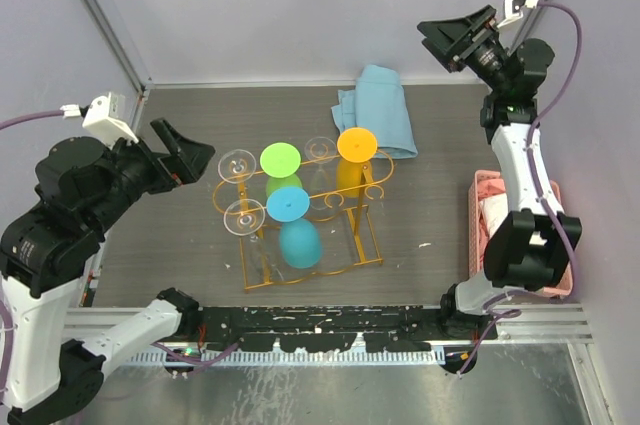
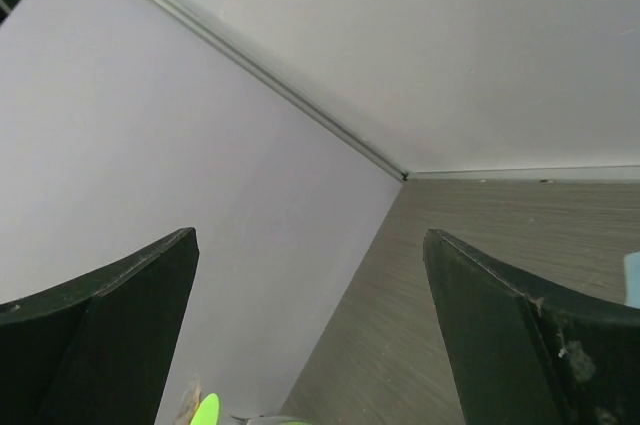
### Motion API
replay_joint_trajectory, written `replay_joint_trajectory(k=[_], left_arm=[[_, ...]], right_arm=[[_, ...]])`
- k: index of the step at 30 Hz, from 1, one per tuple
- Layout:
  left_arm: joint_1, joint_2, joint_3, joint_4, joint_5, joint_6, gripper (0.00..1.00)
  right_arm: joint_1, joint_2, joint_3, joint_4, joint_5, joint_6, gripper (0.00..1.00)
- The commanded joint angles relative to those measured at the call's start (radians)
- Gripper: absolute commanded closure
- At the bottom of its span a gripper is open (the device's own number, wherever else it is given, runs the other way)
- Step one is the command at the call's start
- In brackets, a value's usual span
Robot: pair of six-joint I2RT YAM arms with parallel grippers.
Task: Place the wine glass upside down on the wine glass rack
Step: Reset both arms
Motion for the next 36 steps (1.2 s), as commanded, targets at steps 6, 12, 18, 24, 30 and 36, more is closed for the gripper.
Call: replay_joint_trajectory(k=[6,12,18,24,30,36], left_arm=[[-0.004,0.048,-0.013,0.064,-0.326,0.169,0.02],[0.015,0.152,0.023,0.088,-0.414,0.236,0.02],[0.209,0.243,0.052,0.120,-0.235,0.180,0.02],[0.318,0.295,0.064,0.154,-0.087,0.150,0.02],[0.339,0.322,0.044,0.169,-0.049,0.148,0.02],[0.352,0.318,0.025,0.188,-0.019,0.135,0.02]], right_arm=[[0.077,-0.203,0.054,-0.512,0.283,-0.558,0.00],[0.164,-0.291,0.017,-0.671,0.537,-0.748,0.00],[0.186,-0.342,-0.007,-0.776,0.703,-0.815,0.00],[0.200,-0.425,-0.093,-0.743,0.816,-0.843,0.00],[0.239,-0.456,-0.118,-0.724,0.909,-0.879,0.00],[0.256,-0.455,-0.125,-0.706,0.930,-0.884,0.00]])
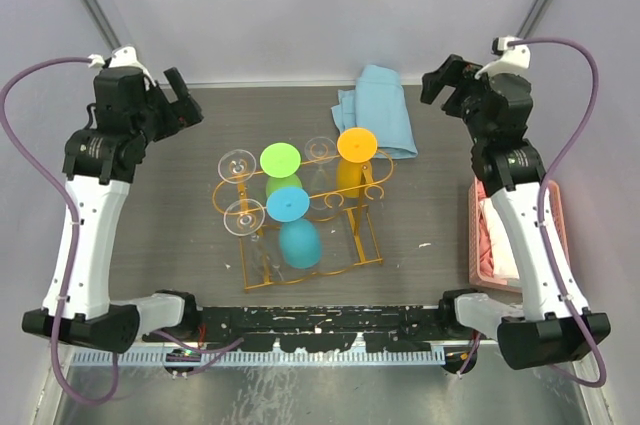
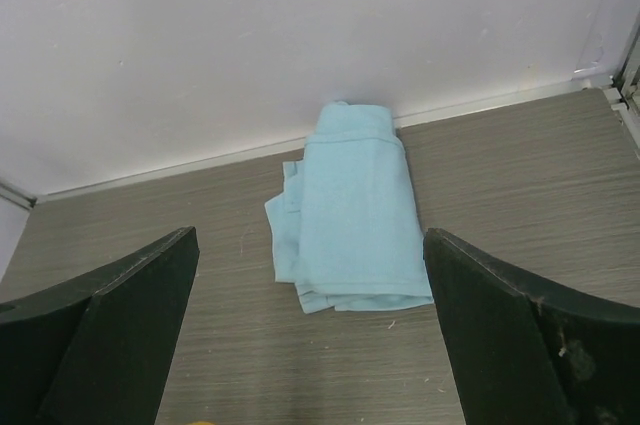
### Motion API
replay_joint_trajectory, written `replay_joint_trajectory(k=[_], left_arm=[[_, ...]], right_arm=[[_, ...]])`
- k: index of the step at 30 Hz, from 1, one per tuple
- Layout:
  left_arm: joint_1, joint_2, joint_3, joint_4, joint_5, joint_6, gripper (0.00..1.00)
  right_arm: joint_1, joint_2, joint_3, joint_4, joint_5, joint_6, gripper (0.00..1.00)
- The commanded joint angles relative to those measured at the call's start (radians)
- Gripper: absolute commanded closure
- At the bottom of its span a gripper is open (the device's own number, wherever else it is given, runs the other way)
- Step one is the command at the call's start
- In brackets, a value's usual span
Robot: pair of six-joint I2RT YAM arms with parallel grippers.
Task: Place the wine glass upside down on the wine glass rack
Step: Reset both arms
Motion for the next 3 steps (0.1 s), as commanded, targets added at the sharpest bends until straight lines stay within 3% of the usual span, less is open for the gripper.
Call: replay_joint_trajectory(k=[1,3], left_arm=[[0.013,-0.012,0.011,0.070,0.041,-0.015,0.02],[0.014,-0.015,0.015,0.072,0.048,-0.016,0.02]], right_arm=[[0.008,-0.016,0.001,0.061,0.050,-0.023,0.00],[0.009,-0.009,0.008,0.058,0.041,-0.027,0.00]])
